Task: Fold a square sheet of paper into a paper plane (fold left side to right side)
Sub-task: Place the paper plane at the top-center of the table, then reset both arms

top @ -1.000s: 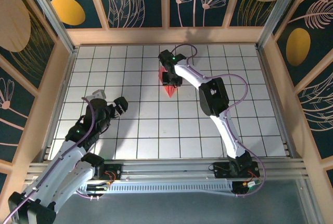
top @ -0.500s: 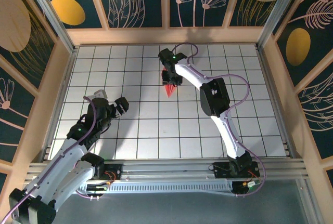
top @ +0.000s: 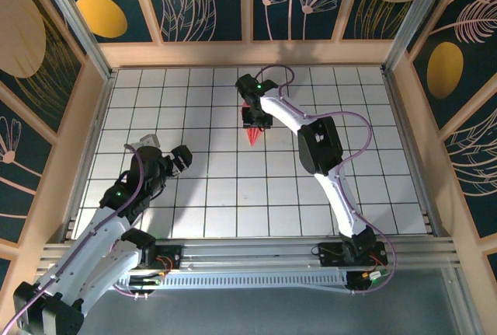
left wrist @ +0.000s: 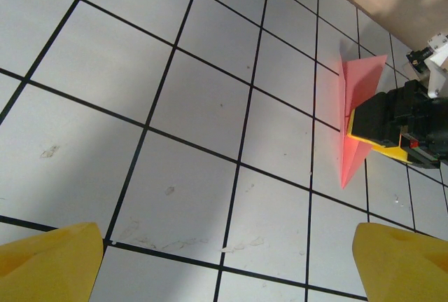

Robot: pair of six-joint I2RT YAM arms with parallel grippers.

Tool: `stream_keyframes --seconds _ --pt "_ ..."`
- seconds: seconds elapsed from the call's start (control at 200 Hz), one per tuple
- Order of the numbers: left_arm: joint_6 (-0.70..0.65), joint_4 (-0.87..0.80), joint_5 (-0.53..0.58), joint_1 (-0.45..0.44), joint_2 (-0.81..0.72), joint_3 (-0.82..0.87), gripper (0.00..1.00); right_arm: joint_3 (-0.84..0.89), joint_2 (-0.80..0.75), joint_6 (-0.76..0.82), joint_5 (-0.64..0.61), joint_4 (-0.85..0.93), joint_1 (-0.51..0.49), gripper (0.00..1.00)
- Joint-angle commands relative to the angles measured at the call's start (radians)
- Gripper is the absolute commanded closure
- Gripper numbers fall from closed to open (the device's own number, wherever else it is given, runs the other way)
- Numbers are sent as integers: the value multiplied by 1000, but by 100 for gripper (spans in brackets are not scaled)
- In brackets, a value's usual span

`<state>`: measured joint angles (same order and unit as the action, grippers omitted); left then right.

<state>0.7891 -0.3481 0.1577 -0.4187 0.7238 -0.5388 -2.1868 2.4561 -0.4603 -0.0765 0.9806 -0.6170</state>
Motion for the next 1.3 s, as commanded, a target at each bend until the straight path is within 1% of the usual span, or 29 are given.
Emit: stream_keyframes --seconds 0.0,0.145,0.33,0.611,0.776,0.851,0.961,1.151,1.216,1.296 --pt "7 10 -12 1 -3 -22 8 10 -62 24 -40 57 -8 54" --pt "7 12 -14 1 -3 -21 8 8 -62 29 -55 72 -9 59" --pt "9 15 -15 1 -2 -20 8 4 -63 34 -51 76 -8 59" --pt "9 18 -14 1 0 -22 8 -13 -68 57 -77 111 -10 60" --pt "7 20 -12 1 0 -25 8 -13 -88 60 -57 106 -12 60" --pt "2 19 -9 1 0 -30 8 -11 -108 61 -39 102 -14 58" --pt "-5 20 1 0 3 -40 8 -9 -141 67 -35 117 -22 50" --pt "-12 32 28 1 6 -54 8 7 -205 76 -65 152 -36 42" --pt "-14 39 45 1 9 -60 7 40 -252 77 -86 139 -41 41" --pt "-16 50 74 1 14 -68 4 109 -329 80 -105 94 -40 39"
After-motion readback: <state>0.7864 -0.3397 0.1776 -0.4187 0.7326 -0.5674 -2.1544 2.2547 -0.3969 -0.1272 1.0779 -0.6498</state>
